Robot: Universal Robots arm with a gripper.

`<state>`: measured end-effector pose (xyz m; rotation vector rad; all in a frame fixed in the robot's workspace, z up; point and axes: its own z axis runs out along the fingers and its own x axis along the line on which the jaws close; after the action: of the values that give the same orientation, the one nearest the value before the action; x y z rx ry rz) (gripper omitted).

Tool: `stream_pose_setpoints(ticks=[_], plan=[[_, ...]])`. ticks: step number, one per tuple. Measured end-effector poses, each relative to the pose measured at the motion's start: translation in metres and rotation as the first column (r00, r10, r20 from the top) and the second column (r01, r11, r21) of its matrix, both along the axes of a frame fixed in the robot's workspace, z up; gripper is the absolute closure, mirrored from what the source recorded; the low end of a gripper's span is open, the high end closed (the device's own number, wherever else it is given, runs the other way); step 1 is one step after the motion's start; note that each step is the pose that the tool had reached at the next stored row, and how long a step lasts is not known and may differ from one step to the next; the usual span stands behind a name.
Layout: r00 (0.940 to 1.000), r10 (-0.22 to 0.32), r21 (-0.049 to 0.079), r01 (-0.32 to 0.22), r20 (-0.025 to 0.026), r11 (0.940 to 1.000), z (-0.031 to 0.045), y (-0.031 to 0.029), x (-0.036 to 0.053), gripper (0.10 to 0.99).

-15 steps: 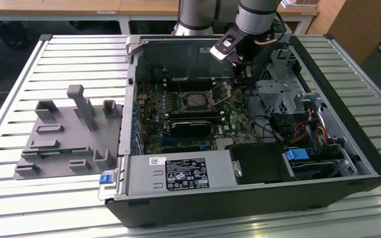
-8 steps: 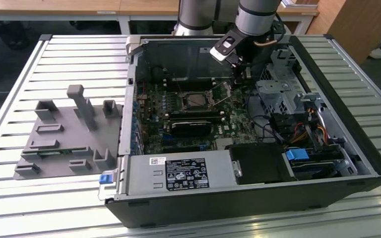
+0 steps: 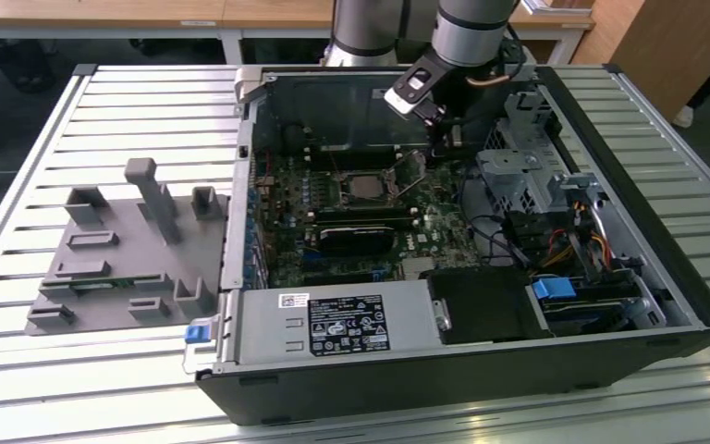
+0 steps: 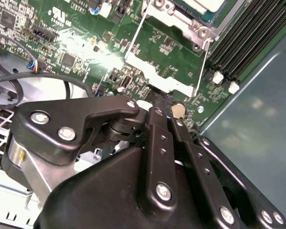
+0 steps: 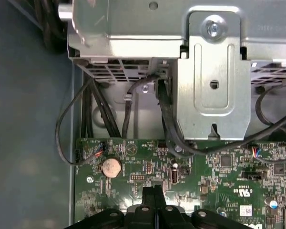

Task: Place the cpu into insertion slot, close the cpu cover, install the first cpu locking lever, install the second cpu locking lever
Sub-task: 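Close the cpu cover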

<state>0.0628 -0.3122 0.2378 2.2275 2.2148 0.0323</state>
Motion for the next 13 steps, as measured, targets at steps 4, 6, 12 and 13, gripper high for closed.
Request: stream_pose_setpoints(ticks=[4, 6, 12, 13], plan=[[1.0, 0.0, 0.0, 0.0, 0.0, 1.0, 0.0, 0.0, -0.0042, 0.98], [1.0, 0.0, 0.0, 0.0, 0.0, 1.0, 0.0, 0.0, -0.0059, 0.98], [1.0, 0.0, 0.0, 0.0, 0.0, 1.0, 0.0, 0.0, -0.0135, 0.98], [1.0, 0.0, 0.0, 0.0, 0.0, 1.0, 0.0, 0.0, -0.0153, 0.98]])
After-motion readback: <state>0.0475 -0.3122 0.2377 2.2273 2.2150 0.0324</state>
